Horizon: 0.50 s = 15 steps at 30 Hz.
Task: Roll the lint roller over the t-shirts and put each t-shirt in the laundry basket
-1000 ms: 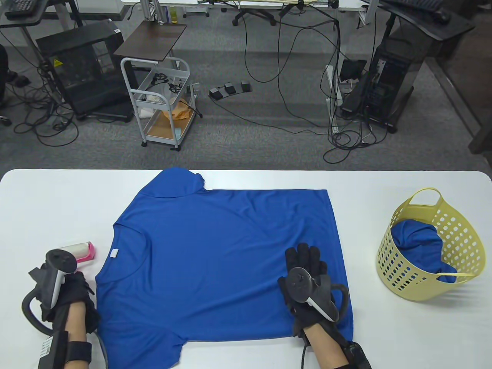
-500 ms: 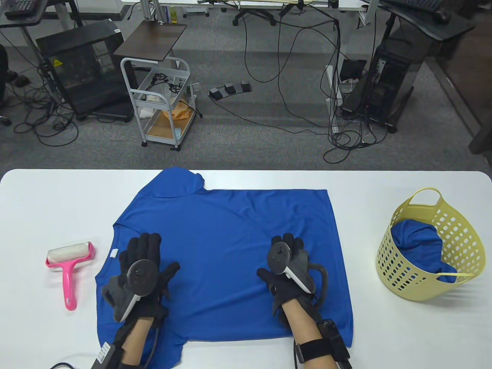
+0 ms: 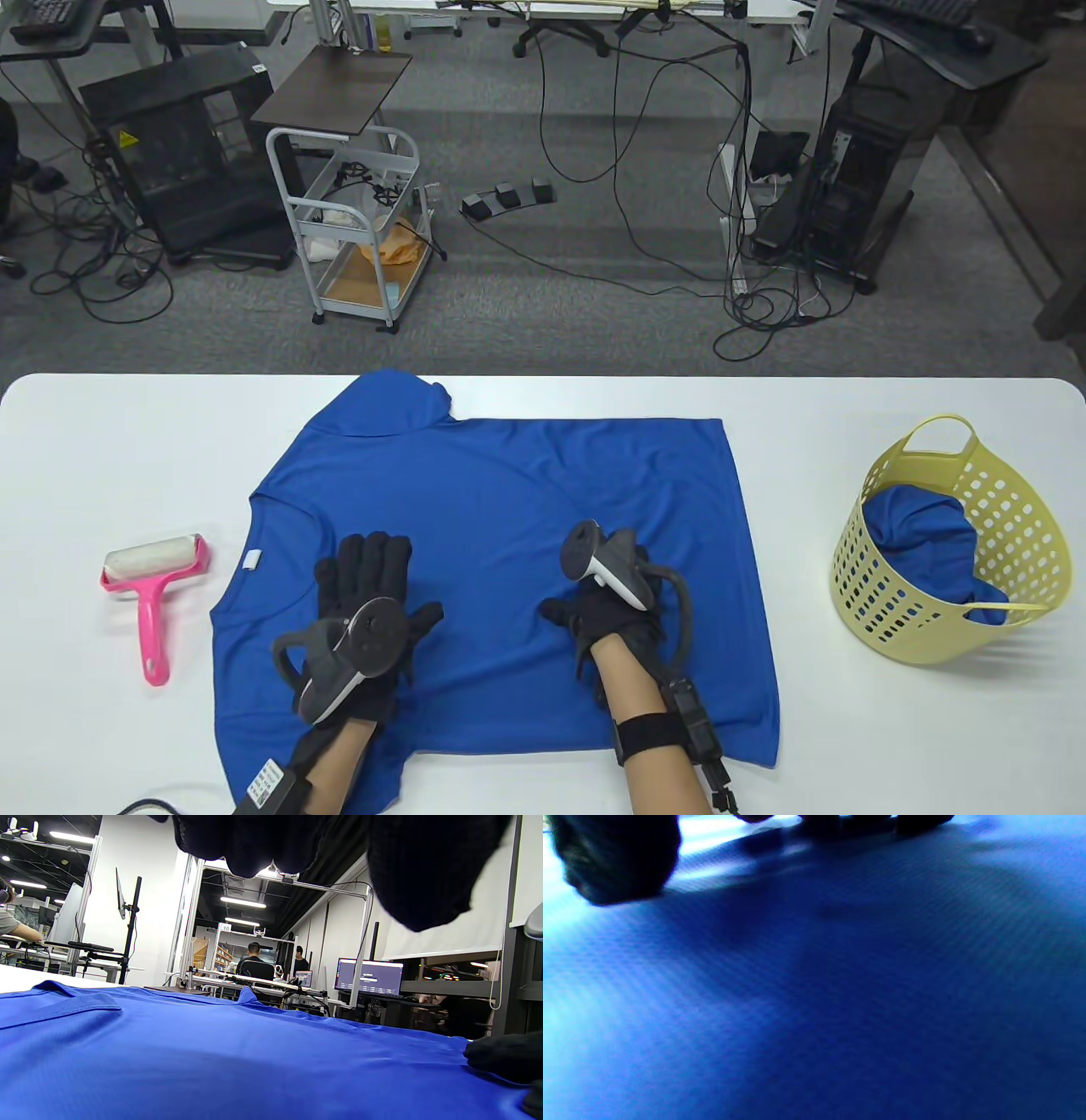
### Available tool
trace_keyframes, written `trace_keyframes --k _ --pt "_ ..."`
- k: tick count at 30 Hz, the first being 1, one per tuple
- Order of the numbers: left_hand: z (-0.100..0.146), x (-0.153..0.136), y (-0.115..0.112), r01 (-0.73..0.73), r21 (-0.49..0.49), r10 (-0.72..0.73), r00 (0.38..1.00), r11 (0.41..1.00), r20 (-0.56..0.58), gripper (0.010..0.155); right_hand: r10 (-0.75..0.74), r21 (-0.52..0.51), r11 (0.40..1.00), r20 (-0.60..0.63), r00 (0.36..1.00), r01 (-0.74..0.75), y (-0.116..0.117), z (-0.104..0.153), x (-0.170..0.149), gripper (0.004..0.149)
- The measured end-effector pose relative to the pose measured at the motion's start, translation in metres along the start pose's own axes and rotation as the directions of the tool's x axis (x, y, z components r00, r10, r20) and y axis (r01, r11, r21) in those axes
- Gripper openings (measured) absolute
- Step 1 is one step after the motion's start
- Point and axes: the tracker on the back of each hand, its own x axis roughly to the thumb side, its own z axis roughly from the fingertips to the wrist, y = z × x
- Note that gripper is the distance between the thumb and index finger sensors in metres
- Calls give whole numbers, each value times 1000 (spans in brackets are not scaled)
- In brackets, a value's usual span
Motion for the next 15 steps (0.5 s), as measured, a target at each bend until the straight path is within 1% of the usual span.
trace_keyframes --k 1,6,7,9,11,12,15 --pt "0 0 0 -1 -1 1 1000 1000 2 85 0 -23 1000 -9 1000 0 -1 1 0 86" --pt "1 1 1 -26 3 26 1000 1000 8 84 107 -127 985 -67 992 -114 -6 5 1 80" --pt "1 1 1 -23 5 23 1000 1000 12 84 127 -145 980 -82 988 -138 -6 6 -1 77" --pt "2 1 2 -30 15 30 999 999 18 83 132 -146 978 -102 986 -146 -5 6 -4 70" --pt "3 0 2 -37 27 36 999 999 20 82 131 -192 969 -123 984 -153 -5 7 -6 64" --pt "4 0 2 -39 24 38 999 999 20 81 159 -205 961 -133 978 -184 -5 8 -7 62" --pt "4 1 1 -38 18 38 999 999 23 81 168 -215 959 -85 982 -183 -8 7 -7 60"
